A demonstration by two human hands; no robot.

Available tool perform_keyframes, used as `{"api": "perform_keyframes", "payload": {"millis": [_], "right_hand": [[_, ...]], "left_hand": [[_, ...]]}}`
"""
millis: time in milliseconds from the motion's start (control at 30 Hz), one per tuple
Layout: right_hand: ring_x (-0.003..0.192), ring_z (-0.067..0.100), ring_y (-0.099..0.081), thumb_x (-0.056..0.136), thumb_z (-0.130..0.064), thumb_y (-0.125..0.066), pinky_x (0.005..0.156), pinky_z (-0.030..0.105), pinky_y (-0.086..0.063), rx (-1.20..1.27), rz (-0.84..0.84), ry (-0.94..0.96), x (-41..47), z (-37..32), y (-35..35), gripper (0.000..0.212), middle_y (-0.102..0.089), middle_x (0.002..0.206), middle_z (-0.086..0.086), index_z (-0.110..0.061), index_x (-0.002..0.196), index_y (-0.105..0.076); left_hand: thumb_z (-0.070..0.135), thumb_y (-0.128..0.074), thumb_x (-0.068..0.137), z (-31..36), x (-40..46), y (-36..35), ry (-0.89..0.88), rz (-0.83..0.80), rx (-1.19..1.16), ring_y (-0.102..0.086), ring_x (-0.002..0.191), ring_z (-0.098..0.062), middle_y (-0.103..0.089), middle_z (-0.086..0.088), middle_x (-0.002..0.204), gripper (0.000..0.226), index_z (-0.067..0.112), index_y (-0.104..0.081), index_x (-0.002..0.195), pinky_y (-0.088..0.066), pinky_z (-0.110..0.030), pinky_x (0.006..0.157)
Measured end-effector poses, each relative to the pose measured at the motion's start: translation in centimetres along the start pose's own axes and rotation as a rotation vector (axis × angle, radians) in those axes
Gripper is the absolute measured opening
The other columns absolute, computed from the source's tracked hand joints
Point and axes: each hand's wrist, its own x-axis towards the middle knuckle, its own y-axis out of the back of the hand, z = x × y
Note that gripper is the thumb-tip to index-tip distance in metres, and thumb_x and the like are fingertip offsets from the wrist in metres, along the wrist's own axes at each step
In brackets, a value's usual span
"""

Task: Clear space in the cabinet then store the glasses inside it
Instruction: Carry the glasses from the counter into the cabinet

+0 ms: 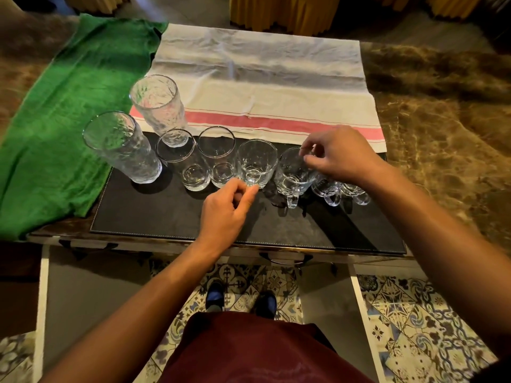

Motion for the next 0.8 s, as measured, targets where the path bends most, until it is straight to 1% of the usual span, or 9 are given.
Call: {"api": "perform_keyframes", "payload": {"millis": [100,233,300,433,500,567,667,733,800], "right_hand": [[0.085,0.012,-0.067,0.088,-0.04,-0.069,0.083,0.036,-0.056,0.034,-0.044,-0.014,-0.2,-0.2,0.5,0.02,-0.072,0.092,-0.009,-0.031,0.106,-0.073],[0.107,0.013,-0.066,0.088,-0.044,-0.068,0.095,0.037,-0.053,0.102,0.011,0.038,0.0,-1.4,1.6,0.044,-0.071,0.118,-0.003,-0.025,0.127,-0.063],[0.112,0.013,-0.063,0.089,-0.045,-0.067,0.097,0.035,-0.05,0.109,0.052,0.089,0.3,-2.6,2.0,0.048,-0.068,0.125,-0.002,-0.022,0.131,-0.06],[0.116,0.01,-0.06,0.089,-0.049,-0.068,0.1,0.028,-0.047,0.175,0.057,0.182,1.0,-5.5,2.0,0.058,-0.064,0.131,-0.003,-0.021,0.139,-0.055],[0.119,0.008,-0.059,0.086,-0.056,-0.069,0.102,0.025,-0.045,0.205,0.037,0.217,1.4,-7.0,1.6,0.069,-0.064,0.133,-0.005,-0.022,0.143,-0.05],[0.122,0.009,-0.059,0.081,-0.063,-0.07,0.106,0.031,-0.045,0.209,0.006,0.233,2.0,-8.3,0.9,0.08,-0.063,0.134,-0.006,-0.023,0.146,-0.045],[0.125,0.012,-0.059,0.075,-0.071,-0.068,0.108,0.04,-0.046,0.182,-0.026,0.262,3.0,-9.9,-0.2,0.09,-0.063,0.135,-0.01,-0.026,0.148,-0.041],[0.125,0.01,-0.059,0.073,-0.07,-0.072,0.108,0.037,-0.046,0.208,-0.049,0.259,3.6,-10.7,-0.6,0.092,-0.064,0.133,-0.009,-0.026,0.148,-0.042],[0.121,0.007,-0.061,0.072,-0.065,-0.077,0.107,0.032,-0.047,0.235,-0.063,0.259,4.0,-11.0,-0.9,0.088,-0.067,0.129,-0.008,-0.026,0.144,-0.048]], "left_hand": [[0.054,-0.059,0.094,-0.1,-0.2,0.5,0.045,0.011,-0.027,-0.06,0.053,-0.018,-0.058,0.003,0.063,0.033,0.022,-0.066,0.101,-0.052,-0.048,0.057],[0.051,-0.06,0.094,-0.2,-0.9,2.2,0.068,0.049,-0.049,-0.063,0.056,-0.018,-0.062,0.004,0.067,0.028,0.026,-0.068,0.103,-0.054,-0.046,0.057],[0.045,-0.06,0.096,-0.2,-1.5,3.6,0.069,0.088,-0.043,-0.064,0.06,-0.014,-0.066,0.006,0.074,0.021,0.026,-0.067,0.1,-0.057,-0.039,0.058],[0.046,-0.054,0.098,-1.3,-2.4,6.5,0.064,0.22,0.001,-0.063,0.068,-0.012,-0.061,0.003,0.084,0.029,0.018,-0.063,0.096,-0.054,-0.027,0.06],[0.046,-0.057,0.099,-2.4,-2.5,7.8,0.082,0.312,0.022,-0.063,0.079,-0.019,-0.055,0.0,0.099,0.029,0.018,-0.058,0.099,-0.056,-0.033,0.064],[0.044,-0.062,0.097,-3.1,-2.3,8.5,0.134,0.375,-0.013,-0.063,0.087,-0.014,-0.049,0.001,0.114,0.034,0.014,-0.056,0.112,-0.06,-0.043,0.065],[0.046,-0.068,0.09,-3.3,-1.4,8.6,0.189,0.346,0.005,-0.063,0.1,-0.003,-0.052,0.002,0.129,0.062,0.013,-0.049,0.138,-0.06,-0.033,0.08],[0.047,-0.073,0.086,-3.2,-0.6,8.4,0.192,0.293,0.042,-0.062,0.116,-0.008,-0.057,0.002,0.137,0.076,0.017,-0.042,0.148,-0.053,-0.027,0.097],[0.042,-0.076,0.086,-3.1,0.1,8.1,0.17,0.268,0.066,-0.06,0.12,-0.007,-0.061,0.006,0.135,0.076,0.018,-0.041,0.15,-0.047,-0.022,0.104]]}}
